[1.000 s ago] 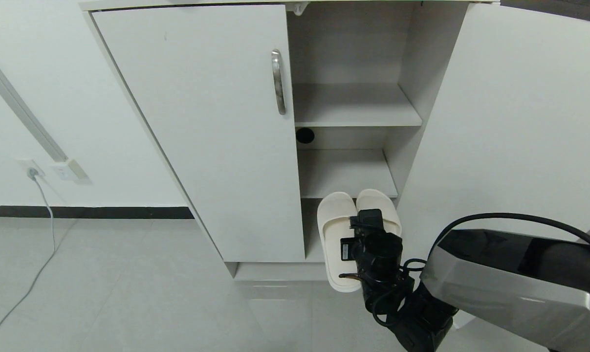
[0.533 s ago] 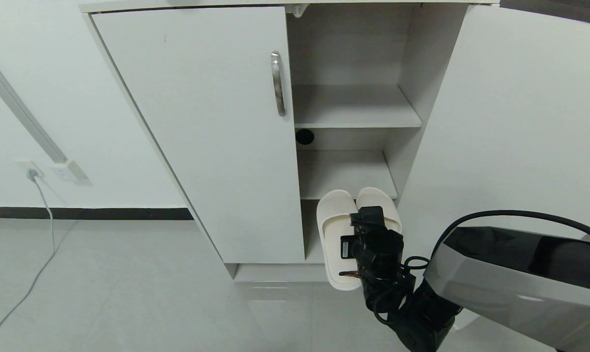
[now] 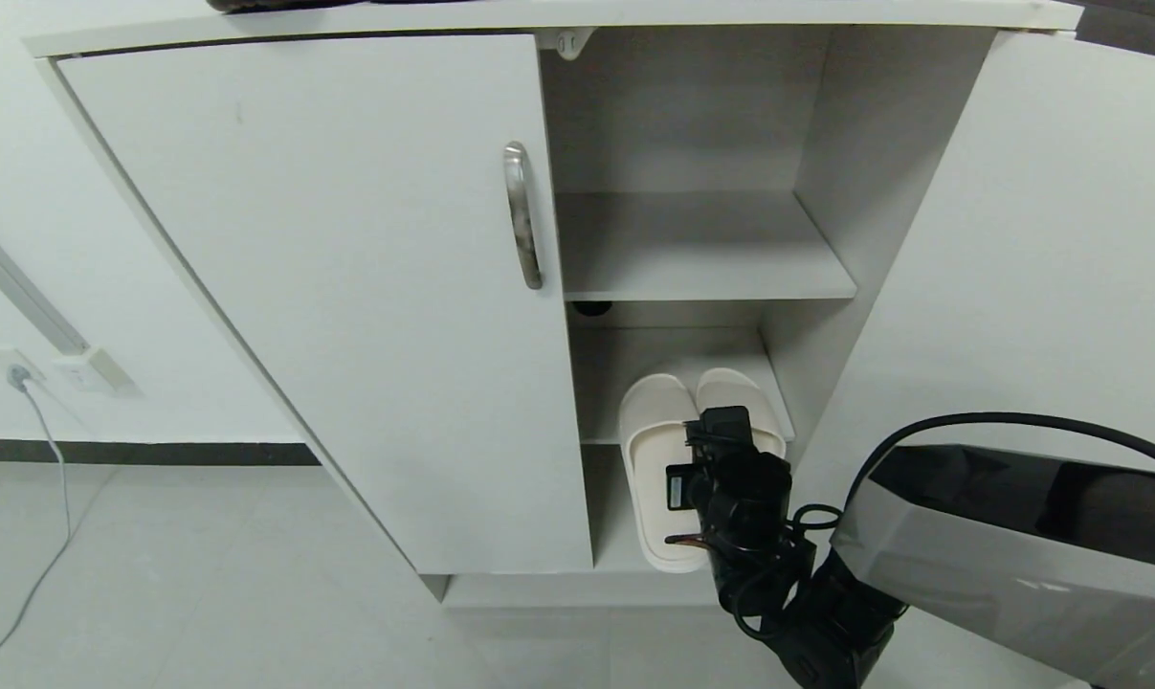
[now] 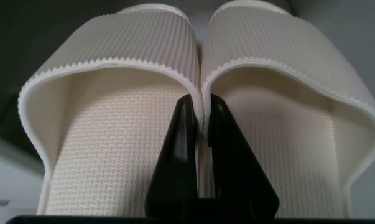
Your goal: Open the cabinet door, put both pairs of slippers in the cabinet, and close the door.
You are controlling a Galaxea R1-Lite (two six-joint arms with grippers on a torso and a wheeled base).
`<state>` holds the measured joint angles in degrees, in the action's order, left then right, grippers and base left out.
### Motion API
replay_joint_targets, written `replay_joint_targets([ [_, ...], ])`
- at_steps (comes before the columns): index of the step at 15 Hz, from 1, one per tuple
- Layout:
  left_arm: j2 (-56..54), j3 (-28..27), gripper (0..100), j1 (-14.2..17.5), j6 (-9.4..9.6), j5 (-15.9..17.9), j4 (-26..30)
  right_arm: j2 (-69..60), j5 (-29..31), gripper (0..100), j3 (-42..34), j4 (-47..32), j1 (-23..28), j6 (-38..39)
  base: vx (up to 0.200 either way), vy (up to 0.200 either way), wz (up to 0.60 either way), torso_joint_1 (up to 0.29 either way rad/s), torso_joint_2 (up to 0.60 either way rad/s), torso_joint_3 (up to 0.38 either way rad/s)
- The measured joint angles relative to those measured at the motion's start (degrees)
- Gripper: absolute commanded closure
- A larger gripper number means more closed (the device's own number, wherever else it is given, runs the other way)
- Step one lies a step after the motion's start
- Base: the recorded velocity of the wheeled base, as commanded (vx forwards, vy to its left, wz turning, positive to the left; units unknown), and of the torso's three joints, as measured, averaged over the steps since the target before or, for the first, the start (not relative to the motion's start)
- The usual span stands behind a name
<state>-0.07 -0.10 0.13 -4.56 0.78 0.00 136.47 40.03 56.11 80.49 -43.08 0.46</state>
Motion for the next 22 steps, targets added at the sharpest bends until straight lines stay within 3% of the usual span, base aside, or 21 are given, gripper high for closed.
replay_joint_targets([
  [6,0.0,0.0,100,0.0,-0.23,-0.16,-0.05,0.24,-1.61,100,3.23,-3.39,0.23,-0.09,0.033,0.0,0.0,0.0,0.0,0.001],
  [13,0.0,0.0,100,0.0,-0.34,-1.16,-0.07,3.68,-5.22,100,19.16,-16.51,3.72,1.91,0.0,0.0,0.0,0.0,0.0,0.0],
  [22,0.0,0.0,100,0.05,-0.34,-1.21,-0.07,10.41,-5.5,100,38.81,-28.73,7.67,2.1,0.0,0.0,0.0,0.0,0.0,0.0],
])
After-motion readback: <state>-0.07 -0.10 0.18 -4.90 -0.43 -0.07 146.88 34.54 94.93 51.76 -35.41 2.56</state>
